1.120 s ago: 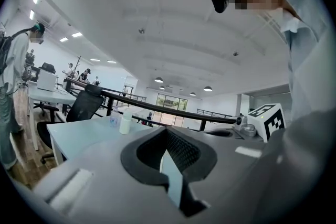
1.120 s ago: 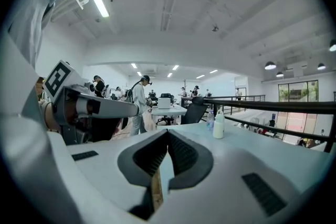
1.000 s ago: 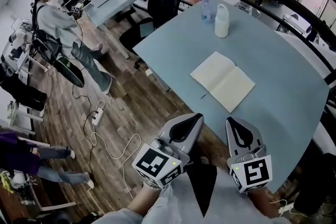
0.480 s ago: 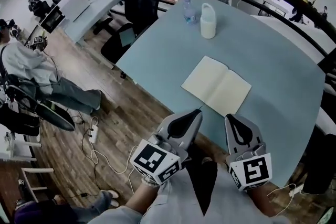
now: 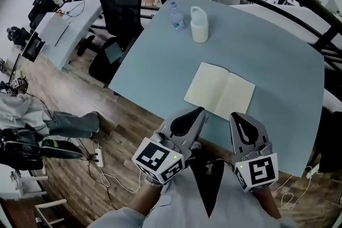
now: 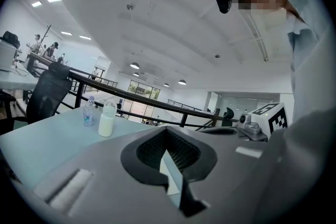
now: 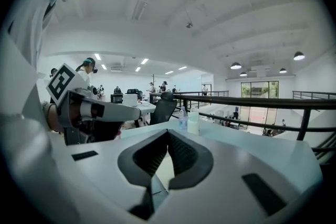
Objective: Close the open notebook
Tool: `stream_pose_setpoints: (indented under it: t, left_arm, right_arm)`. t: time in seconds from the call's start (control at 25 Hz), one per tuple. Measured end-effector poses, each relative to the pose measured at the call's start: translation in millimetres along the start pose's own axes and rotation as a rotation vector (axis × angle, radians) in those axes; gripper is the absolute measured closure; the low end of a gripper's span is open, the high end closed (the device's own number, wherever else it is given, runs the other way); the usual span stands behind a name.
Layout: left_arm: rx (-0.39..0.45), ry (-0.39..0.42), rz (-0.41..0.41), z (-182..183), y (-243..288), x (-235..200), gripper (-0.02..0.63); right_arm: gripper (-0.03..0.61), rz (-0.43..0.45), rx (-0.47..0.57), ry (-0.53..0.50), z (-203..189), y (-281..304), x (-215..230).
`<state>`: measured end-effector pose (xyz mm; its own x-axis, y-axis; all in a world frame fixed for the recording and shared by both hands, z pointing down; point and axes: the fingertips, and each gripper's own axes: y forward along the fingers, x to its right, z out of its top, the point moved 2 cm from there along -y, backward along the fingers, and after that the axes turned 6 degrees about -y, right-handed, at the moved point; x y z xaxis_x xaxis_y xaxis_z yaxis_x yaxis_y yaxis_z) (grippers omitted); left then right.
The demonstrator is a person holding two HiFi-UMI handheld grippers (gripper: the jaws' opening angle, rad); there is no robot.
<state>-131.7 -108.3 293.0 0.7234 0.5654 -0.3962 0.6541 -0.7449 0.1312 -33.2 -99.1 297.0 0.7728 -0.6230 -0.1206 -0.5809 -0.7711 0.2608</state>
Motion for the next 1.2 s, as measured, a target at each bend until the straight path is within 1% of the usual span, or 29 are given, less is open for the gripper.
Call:
stream_pose_setpoints:
  t: [0.16, 0.36, 0.6, 0.8, 1.0, 1.08, 1.2]
  left_arm:
    - [-0.036, -0.060, -0.081, -3, 9, -18, 0.609]
    - [-0.080, -0.108, -0.138, -11, 16, -37, 0.611]
    - [-0.108, -0.247, -0.191, -22, 18, -52, 0.609]
    - [-0.162, -0.321, -0.210, -38, 20, -59, 0.609]
    - [-0.229, -0.449, -0.215, -67, 30, -64, 0.609]
    - [-0.233, -0.484, -0.200, -73, 32, -67, 0.607]
    - [-0.228, -0.514, -0.164, -82, 36, -72, 0.606]
  right_arm:
    - [0.577, -0.054, -0.014, 0.011, 2, 13, -2]
    - [0.577, -0.126, -0.031, 0.031, -2, 22, -1]
    - [0.577, -0.189, -0.061, 0.047, -2, 21, -7]
    - [0.577, -0.226, -0.085, 0.063, -6, 16, -10]
    - [0.578, -0.247, -0.111, 0.085, -16, 12, -6]
    - [0.577, -0.251, -0.124, 0.098, -20, 9, -4]
    - [0.578, -0.253, -0.142, 0.120, -28, 6, 0]
